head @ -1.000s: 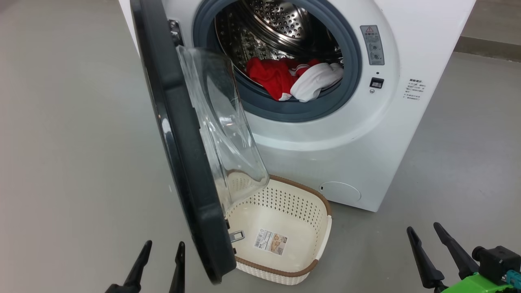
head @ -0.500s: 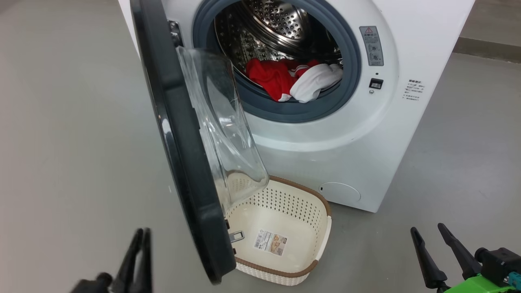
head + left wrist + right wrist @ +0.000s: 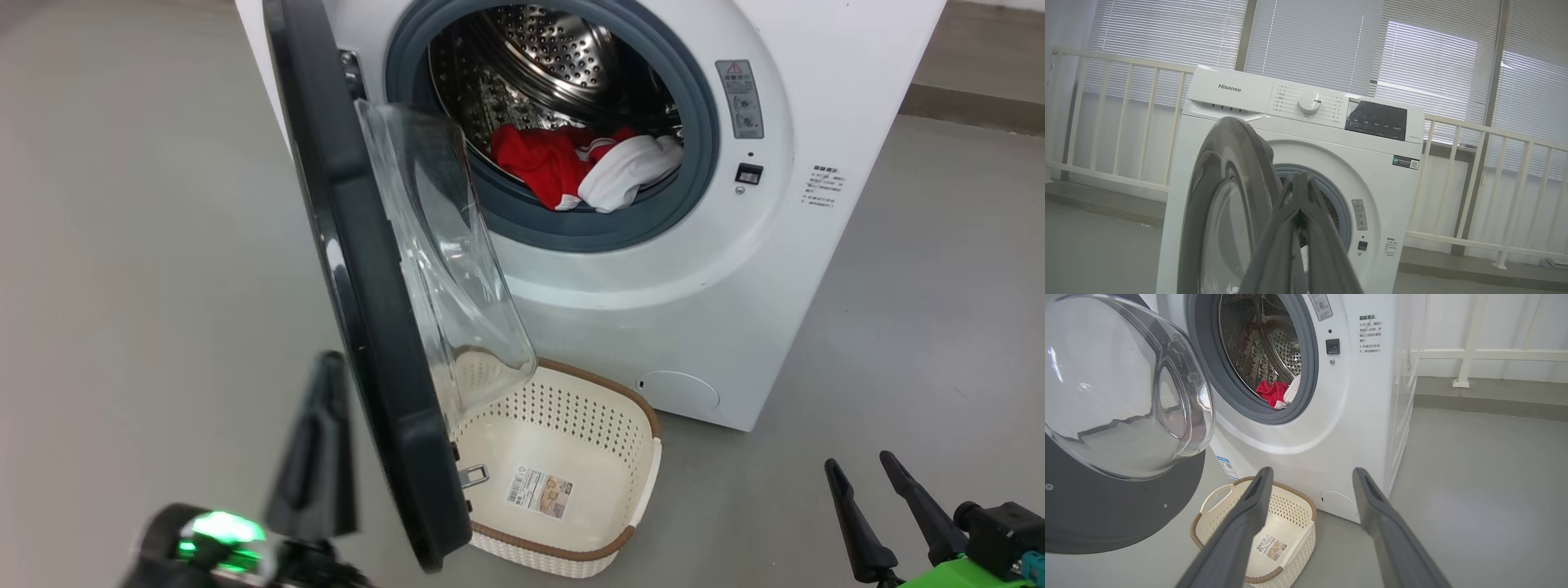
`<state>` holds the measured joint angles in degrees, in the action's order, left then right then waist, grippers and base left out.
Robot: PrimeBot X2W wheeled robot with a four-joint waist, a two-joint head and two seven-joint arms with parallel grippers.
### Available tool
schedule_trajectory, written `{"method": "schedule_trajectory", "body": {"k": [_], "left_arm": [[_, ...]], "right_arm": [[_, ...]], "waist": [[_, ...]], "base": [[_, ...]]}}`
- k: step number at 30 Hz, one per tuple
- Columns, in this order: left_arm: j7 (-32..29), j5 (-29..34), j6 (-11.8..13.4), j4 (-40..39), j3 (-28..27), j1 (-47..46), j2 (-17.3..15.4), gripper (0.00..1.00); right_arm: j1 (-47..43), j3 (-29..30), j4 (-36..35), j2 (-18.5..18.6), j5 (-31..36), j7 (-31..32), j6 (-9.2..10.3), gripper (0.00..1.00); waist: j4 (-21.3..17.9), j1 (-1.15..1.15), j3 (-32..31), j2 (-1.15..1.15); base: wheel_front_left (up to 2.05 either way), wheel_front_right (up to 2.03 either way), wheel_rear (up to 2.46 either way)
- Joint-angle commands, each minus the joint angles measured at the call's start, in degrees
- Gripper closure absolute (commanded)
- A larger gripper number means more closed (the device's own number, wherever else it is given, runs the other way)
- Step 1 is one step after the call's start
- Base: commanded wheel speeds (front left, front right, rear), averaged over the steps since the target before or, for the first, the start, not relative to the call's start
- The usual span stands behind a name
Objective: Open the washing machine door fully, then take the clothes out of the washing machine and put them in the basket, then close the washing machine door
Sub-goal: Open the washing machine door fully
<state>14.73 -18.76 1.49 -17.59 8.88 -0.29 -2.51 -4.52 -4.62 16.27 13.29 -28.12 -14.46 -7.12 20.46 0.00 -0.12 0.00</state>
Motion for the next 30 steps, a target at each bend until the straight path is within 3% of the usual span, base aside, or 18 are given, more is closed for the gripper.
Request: {"method": "schedule_trajectory", "body": {"k": [1,5,10,21,30], "left_arm": [[0.27,0.19,-0.69,-1.64,1.92,-1.23,-0.37,1.00],[0.27,0.58,-1.64,2.18,9.11,-0.61,-0.37,1.00],[0.27,-1.38,-1.01,8.97,12.85,-0.17,-0.37,1.00],[0.27,-4.15,-1.78,21.78,14.37,-2.33,-0.37,1.00],[0.27,-5.99,-2.02,26.80,12.73,-4.05,-0.37,1.00]], "right_arm": [[0.81,-0.73,-1.72,1.12,0.64,-0.53,-0.36,0.00],[1.27,-0.46,-2.01,1.05,0.51,-0.53,-0.36,0.00],[1.13,-0.69,-2.46,1.11,0.46,-0.53,-0.36,0.00],[0.81,0.35,-3.63,1.32,0.54,-0.53,-0.36,0.00],[0.68,0.64,-4.07,1.04,0.71,-0.53,-0.36,0.00]], "waist": [[-0.08,0.00,0.32,0.00],[-0.60,0.00,0.31,0.00],[-1.29,0.00,-0.61,0.00],[-1.44,0.00,-0.70,0.00],[-1.45,0.00,-0.56,0.00]], "base": [[0.00,0.00,0.00],[0.00,0.00,0.00],[0.00,0.00,0.00],[0.00,0.00,0.00],[0.00,0.00,0.00]]}}
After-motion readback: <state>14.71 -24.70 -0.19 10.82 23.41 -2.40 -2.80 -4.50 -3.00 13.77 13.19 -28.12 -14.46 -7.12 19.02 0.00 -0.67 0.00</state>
